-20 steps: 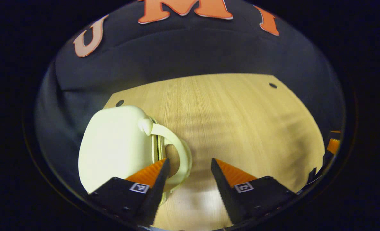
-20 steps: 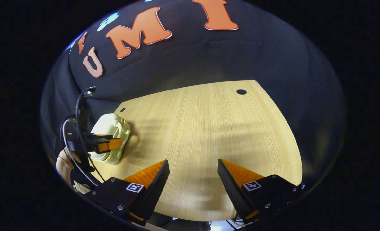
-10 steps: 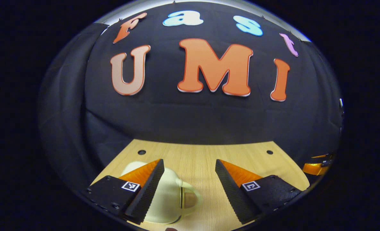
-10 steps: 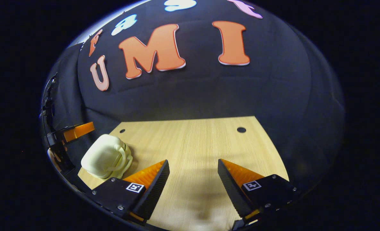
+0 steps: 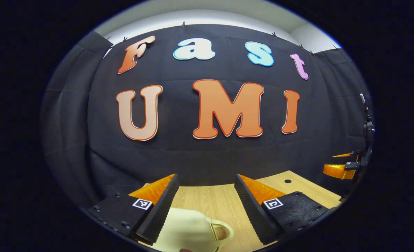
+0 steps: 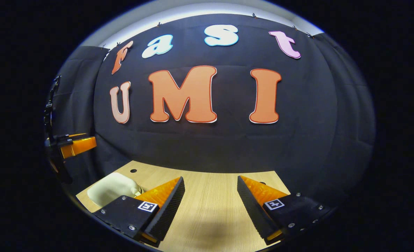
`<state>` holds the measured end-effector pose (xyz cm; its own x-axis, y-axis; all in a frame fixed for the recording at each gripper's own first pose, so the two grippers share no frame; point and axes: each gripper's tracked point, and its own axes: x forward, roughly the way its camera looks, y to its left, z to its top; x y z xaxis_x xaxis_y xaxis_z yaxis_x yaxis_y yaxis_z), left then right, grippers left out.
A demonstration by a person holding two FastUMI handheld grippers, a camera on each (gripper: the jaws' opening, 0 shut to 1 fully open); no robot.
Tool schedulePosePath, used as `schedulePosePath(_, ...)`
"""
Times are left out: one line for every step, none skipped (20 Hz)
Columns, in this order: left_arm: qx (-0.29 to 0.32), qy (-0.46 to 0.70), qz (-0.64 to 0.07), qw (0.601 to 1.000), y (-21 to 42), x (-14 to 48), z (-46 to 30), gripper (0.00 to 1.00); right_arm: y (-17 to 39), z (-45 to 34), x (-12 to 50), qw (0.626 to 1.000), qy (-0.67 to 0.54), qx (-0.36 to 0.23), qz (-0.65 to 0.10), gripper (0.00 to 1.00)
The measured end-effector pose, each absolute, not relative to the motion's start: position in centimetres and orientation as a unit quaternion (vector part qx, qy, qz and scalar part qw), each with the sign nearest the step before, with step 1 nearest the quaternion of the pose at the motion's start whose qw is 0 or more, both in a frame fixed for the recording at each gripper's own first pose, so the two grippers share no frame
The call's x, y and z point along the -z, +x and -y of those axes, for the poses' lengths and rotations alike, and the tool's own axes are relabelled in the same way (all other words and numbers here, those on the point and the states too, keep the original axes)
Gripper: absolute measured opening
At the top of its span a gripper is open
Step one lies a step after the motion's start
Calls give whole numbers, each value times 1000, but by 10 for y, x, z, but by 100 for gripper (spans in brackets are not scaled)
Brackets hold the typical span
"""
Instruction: First open the suitcase, pack the skin care products into it, and then close the suitcase.
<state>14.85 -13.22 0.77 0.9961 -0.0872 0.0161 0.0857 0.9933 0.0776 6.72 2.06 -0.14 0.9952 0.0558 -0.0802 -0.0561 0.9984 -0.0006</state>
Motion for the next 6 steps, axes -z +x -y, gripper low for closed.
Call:
schedulePosePath(48, 32, 7, 998, 147, -5, 128, 99, 64, -24, 8, 999, 5, -25, -46, 95)
schedulePosePath(49, 23, 4, 998, 148, -1, 122, 99, 61, -28, 13, 998, 14, -22, -49, 95)
schedulePosePath(52, 18, 0, 999, 147, 3, 119, 99, 59, -30, 17, 998, 19, -19, -53, 95)
schedulePosePath(55, 16, -1, 998, 146, 3, 116, 99, 58, -32, 20, 998, 20, -18, -55, 95)
schedulePosePath(59, 16, 3, 998, 147, 1, 115, 99, 56, -33, 22, 998, 18, -15, -58, 95)
schedulePosePath(63, 17, 4, 998, 147, 0, 113, 99, 55, -33, 22, 998, 17, -12, -59, 95)
